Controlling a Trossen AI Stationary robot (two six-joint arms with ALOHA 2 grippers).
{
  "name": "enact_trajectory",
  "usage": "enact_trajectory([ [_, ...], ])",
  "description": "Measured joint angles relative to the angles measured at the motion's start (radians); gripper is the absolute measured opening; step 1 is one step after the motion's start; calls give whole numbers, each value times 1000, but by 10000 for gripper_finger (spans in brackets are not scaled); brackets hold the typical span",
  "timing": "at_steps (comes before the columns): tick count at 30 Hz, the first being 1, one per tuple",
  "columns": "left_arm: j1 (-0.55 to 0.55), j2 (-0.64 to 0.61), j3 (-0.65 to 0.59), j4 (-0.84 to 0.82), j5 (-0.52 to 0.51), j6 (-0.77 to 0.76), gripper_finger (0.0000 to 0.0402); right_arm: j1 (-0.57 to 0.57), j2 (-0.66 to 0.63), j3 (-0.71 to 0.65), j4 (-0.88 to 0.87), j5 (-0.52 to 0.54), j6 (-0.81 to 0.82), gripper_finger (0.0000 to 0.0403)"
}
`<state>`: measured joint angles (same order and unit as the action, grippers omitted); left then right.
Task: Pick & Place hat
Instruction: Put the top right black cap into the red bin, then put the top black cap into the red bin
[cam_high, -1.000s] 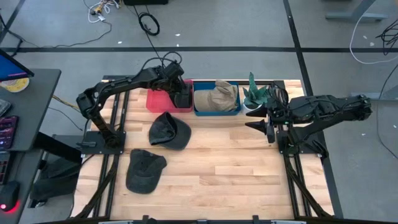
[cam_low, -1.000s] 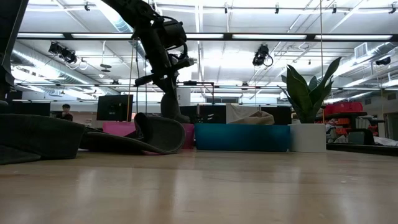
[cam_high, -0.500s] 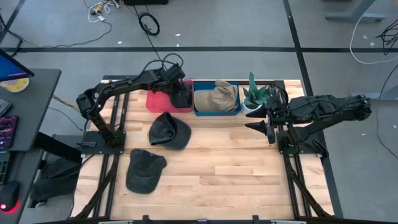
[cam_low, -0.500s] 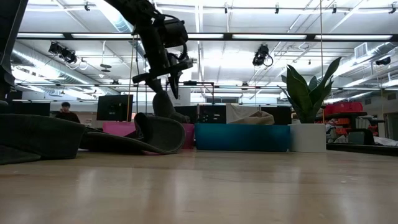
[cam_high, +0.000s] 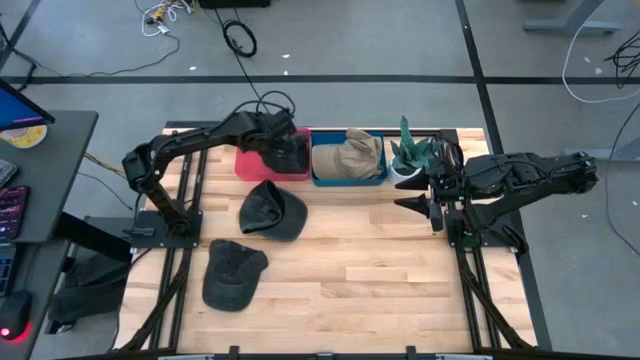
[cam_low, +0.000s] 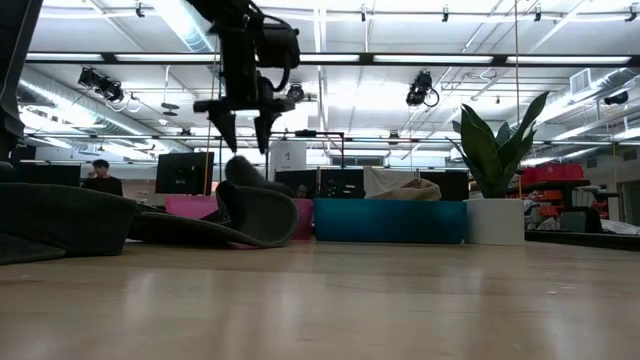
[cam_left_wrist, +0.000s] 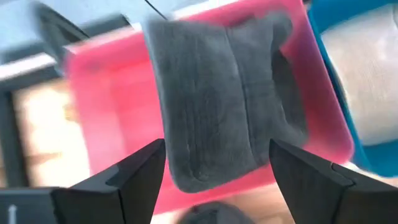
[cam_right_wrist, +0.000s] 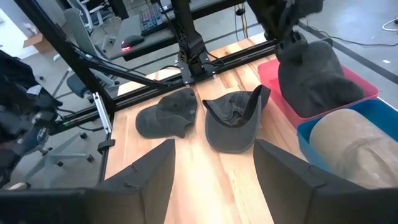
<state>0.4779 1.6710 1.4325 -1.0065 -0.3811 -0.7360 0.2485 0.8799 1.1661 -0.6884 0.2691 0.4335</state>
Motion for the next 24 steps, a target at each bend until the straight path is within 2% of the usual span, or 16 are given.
enact_trajectory([
  [4,-22,-11,81,-97,-87,18,291,0,0,0,0,0,0,219],
  [9,-45,-17,186,-151,-80,23,291,0,0,0,0,0,0,219],
  [13,-67,-18,247,-204,27,8,291,0,0,0,0,0,0,219],
  [19,-130,-18,259,-232,232,-68,291,0,0,0,-3,0,0,219],
  [24,-236,-17,259,-226,256,-149,291,0,0,0,-24,0,-1,219],
])
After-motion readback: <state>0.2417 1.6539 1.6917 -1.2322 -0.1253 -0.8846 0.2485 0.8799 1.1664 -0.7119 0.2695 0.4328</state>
